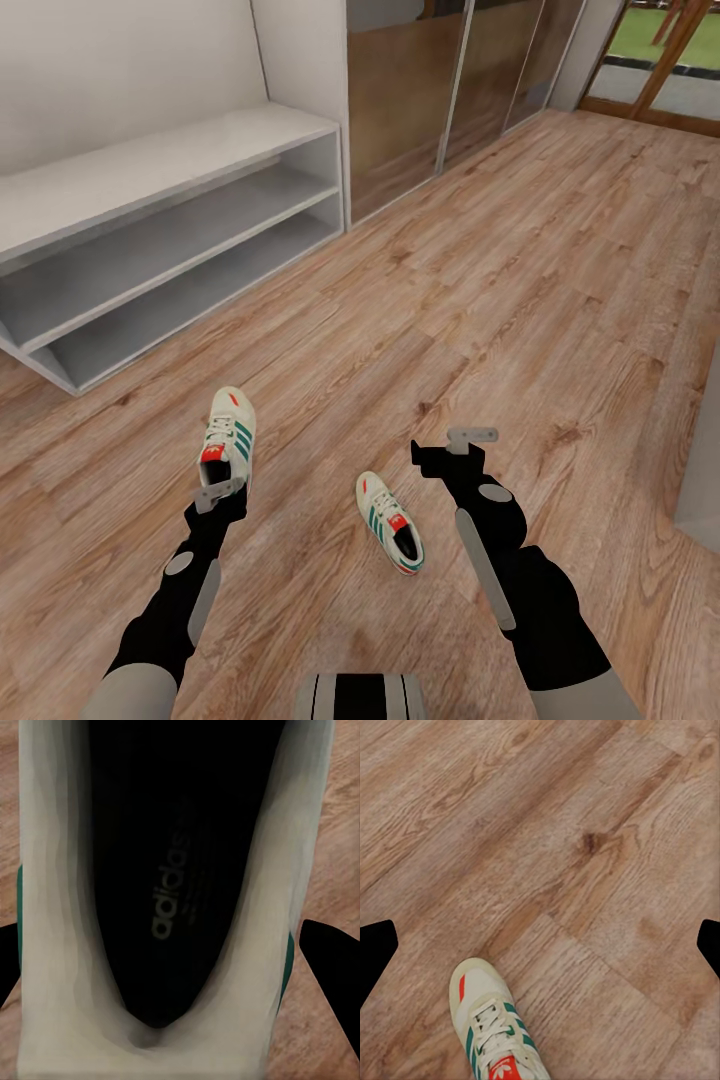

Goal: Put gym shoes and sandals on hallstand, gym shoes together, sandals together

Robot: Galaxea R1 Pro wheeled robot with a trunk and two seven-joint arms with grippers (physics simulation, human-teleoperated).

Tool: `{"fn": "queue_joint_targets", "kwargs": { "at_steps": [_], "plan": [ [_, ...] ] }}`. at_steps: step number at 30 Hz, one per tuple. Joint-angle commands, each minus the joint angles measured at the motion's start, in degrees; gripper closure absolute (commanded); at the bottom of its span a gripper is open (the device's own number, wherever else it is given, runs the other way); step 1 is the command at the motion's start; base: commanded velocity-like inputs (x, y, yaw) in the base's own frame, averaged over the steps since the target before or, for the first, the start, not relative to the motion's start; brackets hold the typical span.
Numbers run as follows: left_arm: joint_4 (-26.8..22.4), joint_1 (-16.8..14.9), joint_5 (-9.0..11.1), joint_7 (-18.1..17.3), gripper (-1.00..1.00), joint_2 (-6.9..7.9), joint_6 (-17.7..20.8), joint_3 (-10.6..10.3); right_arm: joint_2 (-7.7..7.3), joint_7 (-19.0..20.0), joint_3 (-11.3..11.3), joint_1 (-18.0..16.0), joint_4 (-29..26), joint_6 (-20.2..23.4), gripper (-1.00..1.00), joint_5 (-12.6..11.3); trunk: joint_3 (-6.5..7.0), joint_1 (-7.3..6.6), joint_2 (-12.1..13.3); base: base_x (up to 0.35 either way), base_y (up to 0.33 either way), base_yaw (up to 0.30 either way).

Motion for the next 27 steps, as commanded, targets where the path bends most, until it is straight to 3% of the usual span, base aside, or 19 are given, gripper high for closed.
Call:
{"fn": "queue_joint_targets", "kwargs": {
  "at_steps": [1,12,27],
  "plan": [
    [0.0,0.0,0.0,0.0,1.0,0.0,0.0,0.0,0.0,0.0,0.0,0.0,0.0,0.0,-1.0,0.0,0.0,0.0,0.0,0.0,0.0,0.0],
    [0.0,0.0,0.0,0.0,1.0,0.0,0.0,0.0,0.0,0.0,0.0,0.0,0.0,0.0,-1.0,0.0,0.0,0.0,0.0,-0.161,0.131,0.0],
    [0.0,0.0,0.0,0.0,1.0,0.0,0.0,0.0,0.0,0.0,0.0,0.0,0.0,0.0,-1.0,0.0,0.0,0.0,0.0,-0.044,0.039,0.0]
  ]
}}
